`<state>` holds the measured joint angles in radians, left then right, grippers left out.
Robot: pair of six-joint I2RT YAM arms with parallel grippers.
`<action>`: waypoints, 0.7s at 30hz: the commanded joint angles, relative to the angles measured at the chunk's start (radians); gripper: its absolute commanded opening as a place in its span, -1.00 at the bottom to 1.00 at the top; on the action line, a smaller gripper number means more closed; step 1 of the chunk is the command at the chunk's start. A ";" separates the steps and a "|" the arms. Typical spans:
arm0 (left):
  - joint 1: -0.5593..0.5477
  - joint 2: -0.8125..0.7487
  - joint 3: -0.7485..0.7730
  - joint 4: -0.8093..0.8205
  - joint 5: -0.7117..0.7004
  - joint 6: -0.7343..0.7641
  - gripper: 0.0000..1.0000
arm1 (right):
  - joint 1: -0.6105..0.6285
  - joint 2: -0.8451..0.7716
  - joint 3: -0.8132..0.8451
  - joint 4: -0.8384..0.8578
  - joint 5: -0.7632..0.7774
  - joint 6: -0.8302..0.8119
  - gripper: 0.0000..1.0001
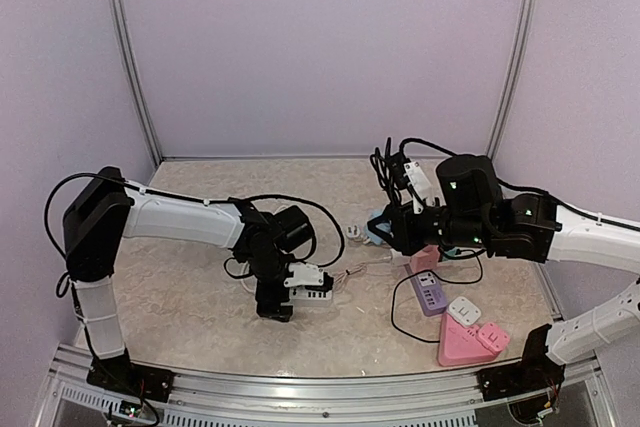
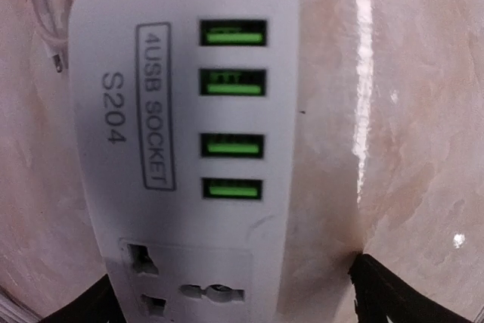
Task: Insert the plug
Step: Move the socket to the center of the board.
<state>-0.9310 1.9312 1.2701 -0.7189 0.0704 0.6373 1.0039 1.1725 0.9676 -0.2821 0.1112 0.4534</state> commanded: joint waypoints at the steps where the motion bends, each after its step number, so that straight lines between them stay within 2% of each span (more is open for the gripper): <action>1: 0.005 -0.090 0.002 -0.092 0.023 0.049 0.97 | -0.005 -0.005 0.004 0.030 -0.044 -0.099 -1.00; 4: 0.085 -0.191 0.061 -0.199 0.119 0.117 0.98 | -0.018 0.028 -0.006 0.127 -0.154 -0.237 -1.00; 7: 0.224 -0.256 0.121 -0.324 0.260 0.186 0.98 | -0.043 0.088 -0.004 0.230 -0.279 -0.377 -1.00; 9: 0.331 -0.281 0.120 -0.341 0.280 0.181 0.98 | -0.053 0.153 0.043 0.258 -0.364 -0.491 -1.00; 13: 0.566 -0.337 0.075 -0.259 0.295 0.070 0.97 | -0.064 0.352 0.193 0.224 -0.516 -0.657 -1.00; 16: 0.737 -0.377 0.024 -0.155 0.324 -0.052 0.98 | -0.079 0.493 0.270 0.267 -0.672 -0.740 -1.00; 19: 0.871 -0.414 -0.039 -0.026 0.306 -0.131 0.97 | -0.093 0.631 0.333 0.311 -0.802 -0.815 -1.00; 21: 0.904 -0.424 -0.047 0.003 0.266 -0.139 0.98 | -0.101 0.725 0.425 0.251 -0.834 -0.854 -1.00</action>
<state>-0.0914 1.5494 1.2583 -0.8303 0.3477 0.5968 0.9253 1.7630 1.2747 -0.0311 -0.5365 -0.2527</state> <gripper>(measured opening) 0.987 0.242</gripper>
